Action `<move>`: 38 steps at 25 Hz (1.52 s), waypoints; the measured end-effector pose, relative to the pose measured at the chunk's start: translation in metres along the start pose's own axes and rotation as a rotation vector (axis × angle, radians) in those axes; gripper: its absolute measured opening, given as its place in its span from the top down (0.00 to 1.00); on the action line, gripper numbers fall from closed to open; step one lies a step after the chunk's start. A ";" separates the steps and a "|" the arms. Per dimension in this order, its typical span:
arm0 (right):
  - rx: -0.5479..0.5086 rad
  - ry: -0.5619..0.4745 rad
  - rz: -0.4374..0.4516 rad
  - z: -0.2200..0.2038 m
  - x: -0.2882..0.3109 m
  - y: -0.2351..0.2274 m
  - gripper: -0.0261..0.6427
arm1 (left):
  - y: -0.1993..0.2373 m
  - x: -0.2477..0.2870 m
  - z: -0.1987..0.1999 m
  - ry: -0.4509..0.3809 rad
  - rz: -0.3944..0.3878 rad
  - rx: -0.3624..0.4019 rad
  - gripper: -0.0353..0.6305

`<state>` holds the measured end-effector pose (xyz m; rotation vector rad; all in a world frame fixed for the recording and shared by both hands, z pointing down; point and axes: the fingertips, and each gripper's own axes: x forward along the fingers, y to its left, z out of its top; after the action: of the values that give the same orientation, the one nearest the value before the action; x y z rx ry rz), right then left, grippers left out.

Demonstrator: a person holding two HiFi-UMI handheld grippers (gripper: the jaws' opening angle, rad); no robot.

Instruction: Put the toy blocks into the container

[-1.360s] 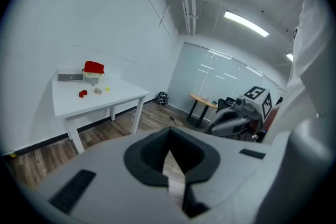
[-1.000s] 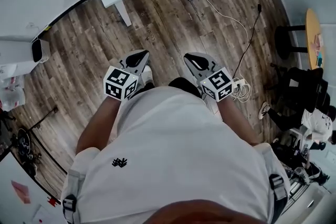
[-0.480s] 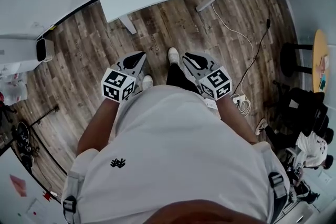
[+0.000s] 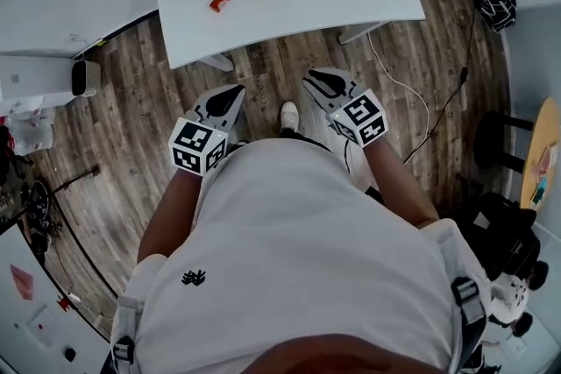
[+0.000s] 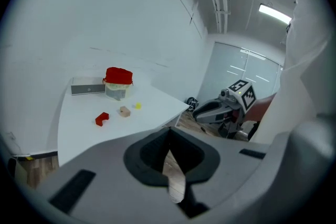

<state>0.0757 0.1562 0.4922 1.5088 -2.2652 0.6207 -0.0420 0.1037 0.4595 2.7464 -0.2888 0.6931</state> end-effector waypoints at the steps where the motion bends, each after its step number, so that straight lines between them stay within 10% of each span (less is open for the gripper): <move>1: -0.005 -0.001 0.009 0.003 0.004 -0.012 0.85 | 0.001 0.007 0.004 0.000 0.009 -0.005 0.94; 12: -0.053 0.058 0.034 0.033 0.056 -0.081 0.85 | 0.058 0.023 0.028 -0.025 0.099 -0.082 0.94; 22: -0.091 0.110 -0.080 0.062 0.113 -0.141 0.80 | 0.120 0.007 0.053 -0.033 0.032 -0.053 0.94; 38: -0.255 0.330 0.037 0.038 0.212 -0.262 0.71 | 0.158 0.050 0.090 -0.103 0.264 -0.175 0.94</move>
<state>0.2379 -0.1170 0.6122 1.1522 -2.0337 0.5238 -0.0017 -0.0795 0.4445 2.6053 -0.7101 0.5600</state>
